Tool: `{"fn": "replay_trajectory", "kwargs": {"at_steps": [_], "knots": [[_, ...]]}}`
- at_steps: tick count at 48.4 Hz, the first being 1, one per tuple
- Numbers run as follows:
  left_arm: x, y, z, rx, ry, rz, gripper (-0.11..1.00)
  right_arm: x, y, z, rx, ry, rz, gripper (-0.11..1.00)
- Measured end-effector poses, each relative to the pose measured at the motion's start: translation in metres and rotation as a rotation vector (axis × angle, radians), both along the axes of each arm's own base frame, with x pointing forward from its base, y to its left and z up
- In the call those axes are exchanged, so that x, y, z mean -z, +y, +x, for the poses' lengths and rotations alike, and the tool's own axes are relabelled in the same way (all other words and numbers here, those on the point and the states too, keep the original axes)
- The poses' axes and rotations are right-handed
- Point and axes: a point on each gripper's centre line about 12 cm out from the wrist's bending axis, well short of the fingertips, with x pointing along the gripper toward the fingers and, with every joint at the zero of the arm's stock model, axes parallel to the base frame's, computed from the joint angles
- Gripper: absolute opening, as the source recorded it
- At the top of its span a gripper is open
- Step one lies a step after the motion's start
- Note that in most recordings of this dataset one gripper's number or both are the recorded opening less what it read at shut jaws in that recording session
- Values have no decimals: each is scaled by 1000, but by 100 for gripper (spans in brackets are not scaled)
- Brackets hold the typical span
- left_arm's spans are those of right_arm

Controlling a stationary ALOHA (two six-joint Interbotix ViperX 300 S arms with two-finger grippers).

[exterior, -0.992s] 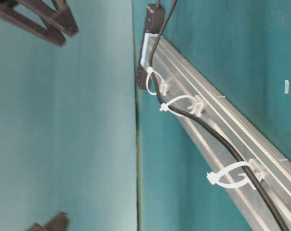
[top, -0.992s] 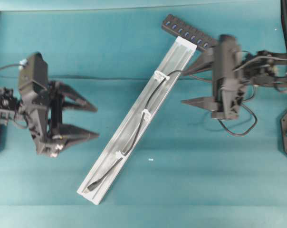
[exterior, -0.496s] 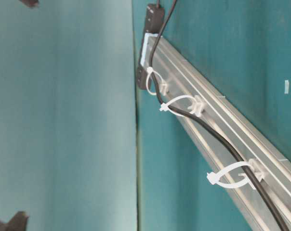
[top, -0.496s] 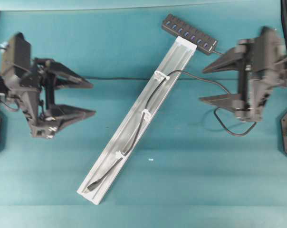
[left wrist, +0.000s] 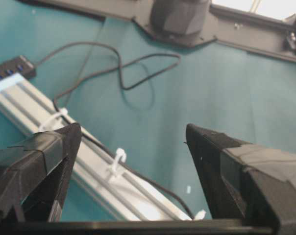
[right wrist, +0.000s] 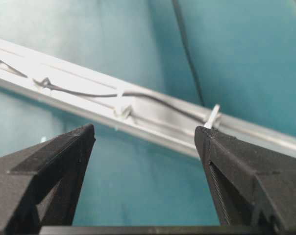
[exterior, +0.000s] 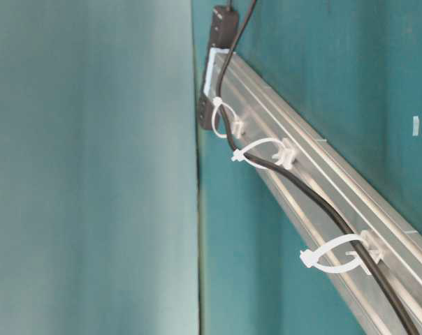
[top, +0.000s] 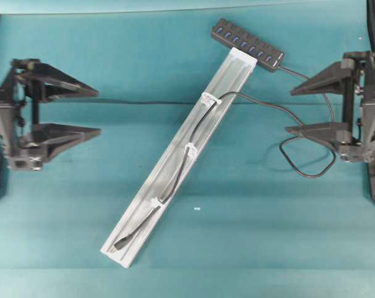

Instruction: Pass the USB cable through three rings with both arms.

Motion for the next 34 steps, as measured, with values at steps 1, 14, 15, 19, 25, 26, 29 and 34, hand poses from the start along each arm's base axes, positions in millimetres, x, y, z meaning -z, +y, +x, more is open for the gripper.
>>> {"fn": "replay_trajectory", "kwargs": {"at_steps": [1, 14, 15, 19, 25, 26, 29, 34], "knots": [[-1, 0, -1, 0, -2, -1, 93, -1, 0, -1, 1, -3, 2, 88], [0, 0, -5, 0, 10, 4, 93, -8, 3, -13, 3, -48, 0, 88], [0, 0, -5, 0, 8, 5, 93, -9, 4, -14, 3, -54, 0, 88], [-1, 0, -5, 0, 7, 6, 93, -11, 5, -19, 2, -74, -5, 88], [-1, 0, -5, 1, 7, 7, 93, -10, 6, -24, 3, -85, -9, 88], [-1, 0, -6, 1, 4, 9, 93, -10, 6, -25, 3, -87, -9, 88], [-2, -1, -6, 0, 1, 8, 93, -9, 7, -27, 2, -87, -8, 88], [-5, -1, -8, 1, -13, 9, 93, -6, 8, -30, 9, -88, 6, 88]]}}
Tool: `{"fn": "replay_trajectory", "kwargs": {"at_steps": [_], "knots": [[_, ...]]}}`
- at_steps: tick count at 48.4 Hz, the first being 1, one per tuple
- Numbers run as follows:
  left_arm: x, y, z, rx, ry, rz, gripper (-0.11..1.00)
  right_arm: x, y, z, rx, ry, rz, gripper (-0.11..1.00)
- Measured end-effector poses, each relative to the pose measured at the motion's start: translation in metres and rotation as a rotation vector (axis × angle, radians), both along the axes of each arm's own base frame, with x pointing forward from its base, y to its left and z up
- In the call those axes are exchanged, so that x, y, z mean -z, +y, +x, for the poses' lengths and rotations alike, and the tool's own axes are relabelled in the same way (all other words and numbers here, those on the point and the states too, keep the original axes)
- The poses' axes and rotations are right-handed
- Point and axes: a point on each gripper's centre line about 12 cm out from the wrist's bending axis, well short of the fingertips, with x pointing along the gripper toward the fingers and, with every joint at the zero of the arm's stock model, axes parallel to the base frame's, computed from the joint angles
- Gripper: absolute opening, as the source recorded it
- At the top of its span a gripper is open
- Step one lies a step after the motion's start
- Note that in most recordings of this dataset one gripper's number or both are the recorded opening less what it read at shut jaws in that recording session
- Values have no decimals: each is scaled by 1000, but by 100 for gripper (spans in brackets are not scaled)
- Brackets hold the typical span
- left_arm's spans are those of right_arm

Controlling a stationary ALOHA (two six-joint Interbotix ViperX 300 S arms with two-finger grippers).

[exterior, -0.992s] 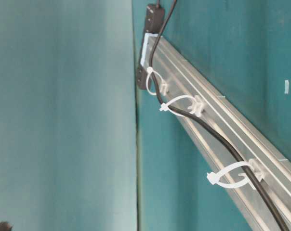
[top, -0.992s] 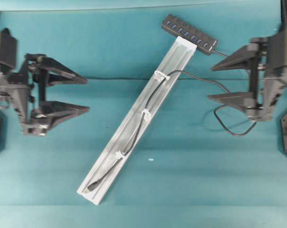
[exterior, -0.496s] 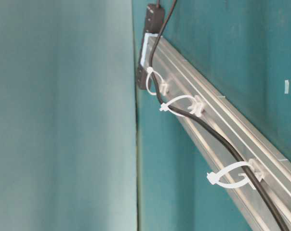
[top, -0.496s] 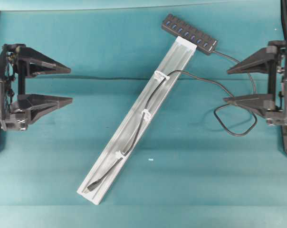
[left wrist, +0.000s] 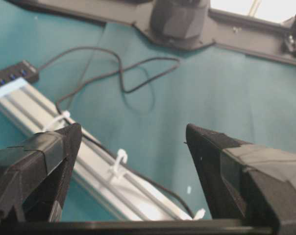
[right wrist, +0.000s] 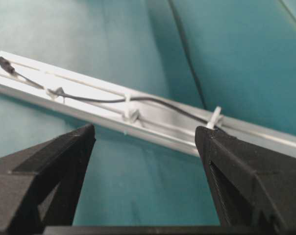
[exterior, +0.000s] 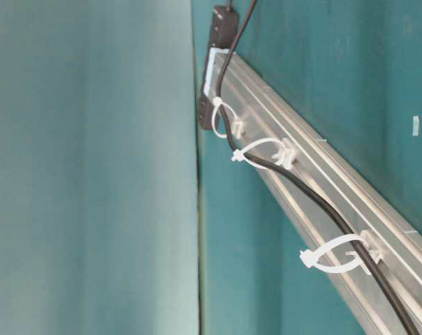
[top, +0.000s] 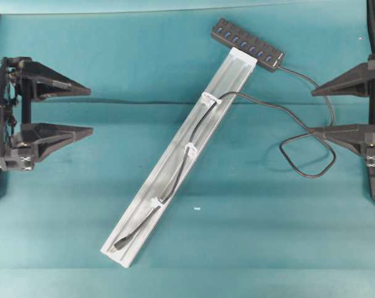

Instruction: Pass the USB cable through three rings with both arms.

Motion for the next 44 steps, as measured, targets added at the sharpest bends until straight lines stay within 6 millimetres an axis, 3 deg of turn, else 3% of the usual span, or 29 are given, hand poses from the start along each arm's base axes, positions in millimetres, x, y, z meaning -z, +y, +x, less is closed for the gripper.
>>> {"fn": "replay_trajectory", "kwargs": {"at_steps": [18, 31, 44], "knots": [[-11, 0, -12, -2, -46, 34, 93, 2, 2, -16, 60, -67, 130, 88], [-15, 0, -16, 0, -58, 67, 93, -11, 2, -36, 87, -169, 111, 88], [-15, -1, -16, 0, -59, 69, 93, -11, 0, -42, 112, -185, 107, 88]]}}
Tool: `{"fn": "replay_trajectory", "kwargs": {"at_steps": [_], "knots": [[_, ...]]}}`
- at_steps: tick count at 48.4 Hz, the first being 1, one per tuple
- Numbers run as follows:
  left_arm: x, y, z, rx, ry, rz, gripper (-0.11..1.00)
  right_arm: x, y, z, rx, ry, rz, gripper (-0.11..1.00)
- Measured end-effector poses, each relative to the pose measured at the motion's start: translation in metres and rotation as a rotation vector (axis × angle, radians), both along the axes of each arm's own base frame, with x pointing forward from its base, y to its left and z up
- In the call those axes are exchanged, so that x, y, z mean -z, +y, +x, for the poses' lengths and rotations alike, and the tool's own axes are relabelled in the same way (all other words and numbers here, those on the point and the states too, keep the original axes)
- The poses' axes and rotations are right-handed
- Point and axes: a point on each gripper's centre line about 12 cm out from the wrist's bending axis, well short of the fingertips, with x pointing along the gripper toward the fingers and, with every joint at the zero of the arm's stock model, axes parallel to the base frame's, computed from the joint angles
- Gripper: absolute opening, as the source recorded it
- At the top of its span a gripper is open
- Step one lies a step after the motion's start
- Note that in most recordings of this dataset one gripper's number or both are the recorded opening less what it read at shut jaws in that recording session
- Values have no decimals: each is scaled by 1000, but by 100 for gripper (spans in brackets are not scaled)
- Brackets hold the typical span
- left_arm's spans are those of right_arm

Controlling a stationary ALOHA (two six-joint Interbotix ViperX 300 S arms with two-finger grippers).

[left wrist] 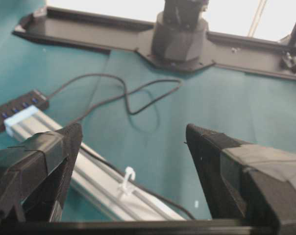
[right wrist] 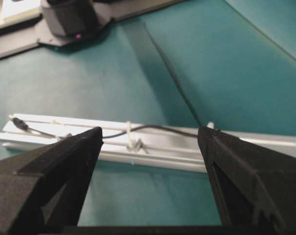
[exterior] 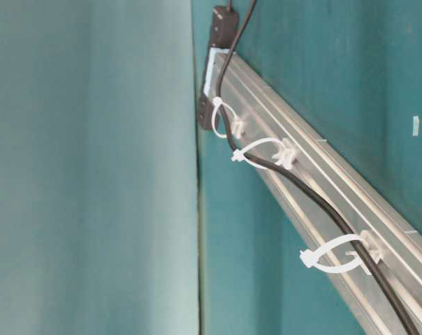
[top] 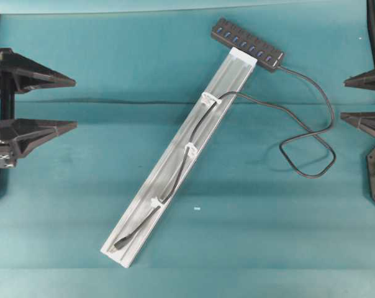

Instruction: Pass the USB cable through three rings with both arms.

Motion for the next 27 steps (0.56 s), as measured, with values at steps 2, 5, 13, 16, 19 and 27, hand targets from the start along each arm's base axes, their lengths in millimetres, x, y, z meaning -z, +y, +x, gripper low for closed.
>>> {"fn": "replay_trajectory", "kwargs": {"at_steps": [2, 5, 13, 16, 19, 27], "knots": [[0, 0, 0, 0, 2, 0, 93, 1, 0, 0, 0, 2, -1, 88], [1, 0, 0, 0, 2, 4, 93, 1, 0, 0, 1, 3, 1, 88], [2, 0, 0, 0, 7, 5, 93, 1, 0, 0, 0, 3, 1, 88], [3, 0, -1, 0, 9, 2, 93, 1, 0, 0, 1, 1, 0, 88], [3, 0, -1, 0, 10, 5, 93, 0, 0, -1, 1, 0, 0, 88], [1, 0, -3, 0, -1, 6, 93, 3, 1, -2, -6, 20, 5, 88]]}}
